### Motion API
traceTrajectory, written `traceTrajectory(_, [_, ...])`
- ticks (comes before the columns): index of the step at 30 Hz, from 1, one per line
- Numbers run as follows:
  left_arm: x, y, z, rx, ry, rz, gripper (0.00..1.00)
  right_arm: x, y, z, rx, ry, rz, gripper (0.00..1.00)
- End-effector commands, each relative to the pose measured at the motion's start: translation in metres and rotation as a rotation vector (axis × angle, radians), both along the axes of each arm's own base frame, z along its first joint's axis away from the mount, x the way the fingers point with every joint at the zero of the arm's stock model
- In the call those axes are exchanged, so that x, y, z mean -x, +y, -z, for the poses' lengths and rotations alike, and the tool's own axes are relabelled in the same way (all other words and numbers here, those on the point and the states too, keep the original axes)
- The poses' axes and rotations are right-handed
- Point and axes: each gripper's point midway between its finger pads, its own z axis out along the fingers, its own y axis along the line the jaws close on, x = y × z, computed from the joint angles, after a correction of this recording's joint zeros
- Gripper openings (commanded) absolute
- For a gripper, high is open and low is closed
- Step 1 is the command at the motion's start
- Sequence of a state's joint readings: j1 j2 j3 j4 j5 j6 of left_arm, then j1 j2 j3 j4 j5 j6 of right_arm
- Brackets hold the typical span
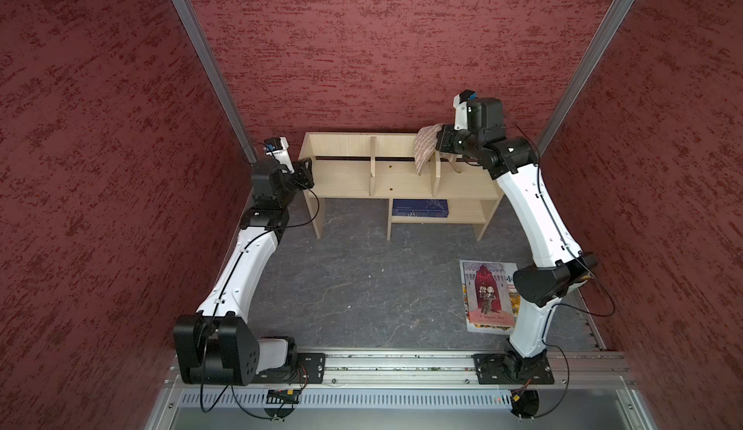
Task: Wipe the bookshelf clean with a cloth
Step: Hold the shelf at the center of the board, then wipe the dust from the shelf.
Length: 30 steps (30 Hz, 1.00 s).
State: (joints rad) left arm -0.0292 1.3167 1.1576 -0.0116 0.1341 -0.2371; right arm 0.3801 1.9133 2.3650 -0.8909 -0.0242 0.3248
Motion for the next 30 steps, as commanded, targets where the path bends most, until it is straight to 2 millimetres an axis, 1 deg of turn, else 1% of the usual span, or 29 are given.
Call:
traceTrajectory(1, [0.003, -0.026, -0.003, -0.001, -0.033, 0.099, 0.2, 0.001, 0.026, -0.019, -0.048, -0.062, -0.066, 0.0])
traceTrajectory(4, [0.004, -0.026, 0.0, -0.005, -0.036, 0.101, 0.13, 0.0, 0.04, -0.021, -0.049, -0.074, -0.087, 0.0])
traceTrajectory(6, [0.004, -0.029, 0.001, -0.006, -0.036, 0.108, 0.1, -0.004, 0.044, -0.021, -0.052, -0.07, -0.08, 0.0])
traceTrajectory(9, [0.004, -0.029, 0.003, -0.012, -0.032, 0.107, 0.04, -0.013, 0.035, -0.009, -0.013, -0.042, -0.018, 0.0])
traceTrajectory(11, [0.005, -0.028, 0.003, -0.017, -0.034, 0.102, 0.0, -0.016, 0.022, -0.002, 0.031, -0.026, 0.036, 0.0])
traceTrajectory(14, [0.007, -0.031, 0.003, -0.027, -0.037, 0.103, 0.0, -0.015, -0.015, 0.0, 0.089, -0.012, 0.139, 0.0])
traceTrajectory(16, [0.009, -0.034, 0.003, -0.038, -0.041, 0.105, 0.0, -0.012, -0.046, -0.002, 0.106, -0.007, 0.208, 0.0])
traceTrajectory(19, [0.011, -0.038, 0.001, -0.057, -0.048, 0.103, 0.0, -0.001, -0.097, -0.009, 0.112, -0.008, 0.303, 0.0])
traceTrajectory(22, [0.012, -0.035, 0.002, -0.072, -0.046, 0.08, 0.0, 0.015, -0.151, -0.014, 0.124, 0.0, 0.409, 0.0])
traceTrajectory(25, [0.012, -0.033, 0.004, -0.077, -0.04, 0.066, 0.0, 0.028, -0.192, -0.012, 0.133, 0.025, 0.488, 0.0])
traceTrajectory(26, [0.012, -0.033, 0.004, -0.077, -0.04, 0.066, 0.0, 0.03, -0.203, -0.009, 0.128, 0.04, 0.501, 0.0])
traceTrajectory(27, [0.011, -0.033, 0.004, -0.076, -0.039, 0.068, 0.0, 0.03, -0.208, -0.006, 0.118, 0.055, 0.498, 0.0])
traceTrajectory(30, [0.012, -0.036, 0.004, -0.072, -0.039, 0.081, 0.0, 0.027, -0.209, 0.003, 0.106, 0.091, 0.475, 0.0])
